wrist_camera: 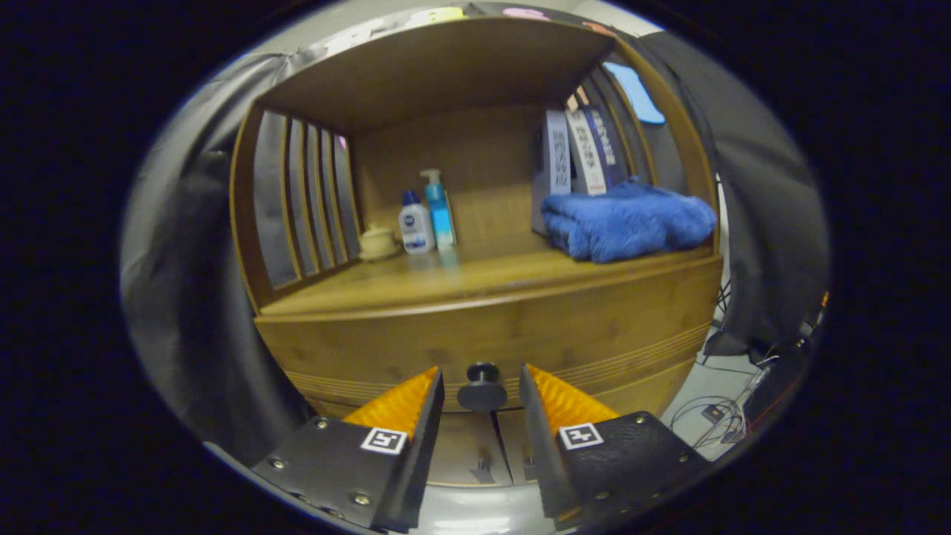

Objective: Pull open the drawer, take out the items inside it, and place them on the countertop above the cabinet.

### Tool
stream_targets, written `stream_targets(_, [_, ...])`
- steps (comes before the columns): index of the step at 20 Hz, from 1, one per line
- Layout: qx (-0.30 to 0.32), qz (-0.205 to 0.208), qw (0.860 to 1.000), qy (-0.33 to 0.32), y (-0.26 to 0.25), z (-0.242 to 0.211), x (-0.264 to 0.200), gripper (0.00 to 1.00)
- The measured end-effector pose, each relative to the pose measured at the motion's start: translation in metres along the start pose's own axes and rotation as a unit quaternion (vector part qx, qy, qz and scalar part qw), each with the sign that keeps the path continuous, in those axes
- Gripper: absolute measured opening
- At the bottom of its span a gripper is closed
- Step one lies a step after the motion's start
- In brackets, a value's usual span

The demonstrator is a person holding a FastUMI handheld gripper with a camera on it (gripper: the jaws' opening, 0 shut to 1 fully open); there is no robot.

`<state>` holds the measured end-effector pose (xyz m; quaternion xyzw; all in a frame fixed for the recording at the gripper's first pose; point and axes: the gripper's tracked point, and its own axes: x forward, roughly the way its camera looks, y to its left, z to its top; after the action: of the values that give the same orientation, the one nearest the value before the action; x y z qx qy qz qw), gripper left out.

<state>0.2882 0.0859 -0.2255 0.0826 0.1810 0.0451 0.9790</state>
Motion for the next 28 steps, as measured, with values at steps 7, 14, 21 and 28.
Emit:
stream_targets(7, [-0.004, -0.012, 1.000, 0.006, -0.003, -0.007, 0.021, 0.37])
stream_targets(14, [-0.015, -0.041, 0.998, 0.039, -0.001, -0.021, -0.012, 0.25])
stream_targets(21, [-0.015, -0.085, 0.992, 0.088, -0.002, -0.052, -0.105, 0.24])
stream_targets(28, [-0.024, -0.107, 0.983, 0.146, 0.000, -0.084, -0.166, 0.24])
